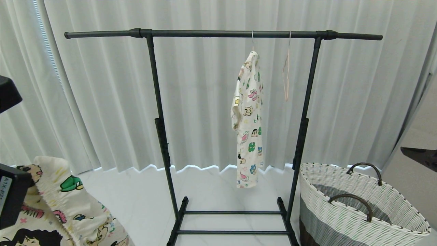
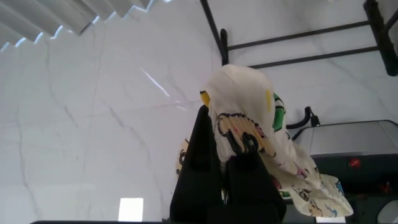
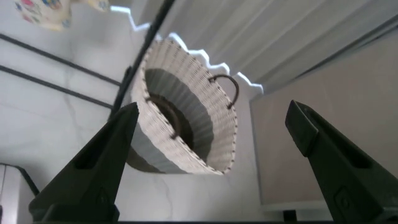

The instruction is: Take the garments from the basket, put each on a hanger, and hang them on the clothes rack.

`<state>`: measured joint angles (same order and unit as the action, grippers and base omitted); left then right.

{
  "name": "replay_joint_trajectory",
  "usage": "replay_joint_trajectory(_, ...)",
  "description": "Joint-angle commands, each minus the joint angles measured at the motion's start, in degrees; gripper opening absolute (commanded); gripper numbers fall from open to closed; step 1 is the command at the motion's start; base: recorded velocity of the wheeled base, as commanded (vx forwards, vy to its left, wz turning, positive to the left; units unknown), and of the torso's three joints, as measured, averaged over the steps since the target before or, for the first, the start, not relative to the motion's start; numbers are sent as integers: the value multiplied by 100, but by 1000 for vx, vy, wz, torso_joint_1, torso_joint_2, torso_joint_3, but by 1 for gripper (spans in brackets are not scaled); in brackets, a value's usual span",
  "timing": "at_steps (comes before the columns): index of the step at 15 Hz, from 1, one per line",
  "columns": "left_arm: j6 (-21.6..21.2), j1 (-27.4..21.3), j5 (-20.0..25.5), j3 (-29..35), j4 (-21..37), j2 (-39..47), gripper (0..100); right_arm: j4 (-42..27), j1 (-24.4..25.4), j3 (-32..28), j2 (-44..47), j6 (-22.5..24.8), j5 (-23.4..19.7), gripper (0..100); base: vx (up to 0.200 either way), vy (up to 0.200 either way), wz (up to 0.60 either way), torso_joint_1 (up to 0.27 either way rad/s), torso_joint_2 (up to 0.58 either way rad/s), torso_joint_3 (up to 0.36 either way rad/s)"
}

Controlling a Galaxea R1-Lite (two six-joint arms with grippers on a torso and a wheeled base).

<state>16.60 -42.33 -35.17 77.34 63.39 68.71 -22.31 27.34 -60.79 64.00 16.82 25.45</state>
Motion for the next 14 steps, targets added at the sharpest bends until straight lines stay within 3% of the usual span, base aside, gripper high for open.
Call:
replay_joint_trajectory(1,1,-4,-7,-8,-2,2,0,148,8,77,34,5,-5,100,0,200,0,2,2,-2)
replay_joint_trajectory(7,1,-21,-16,-17,7,-6,0,508,8,331,7,23,-14,100,0,0,0,37,-21,-19)
replay_joint_trajectory(14,1,-65,-34,-17,-2,2,0,508,8,340,16,84,-23,100,0,0,0,169,-466,-230)
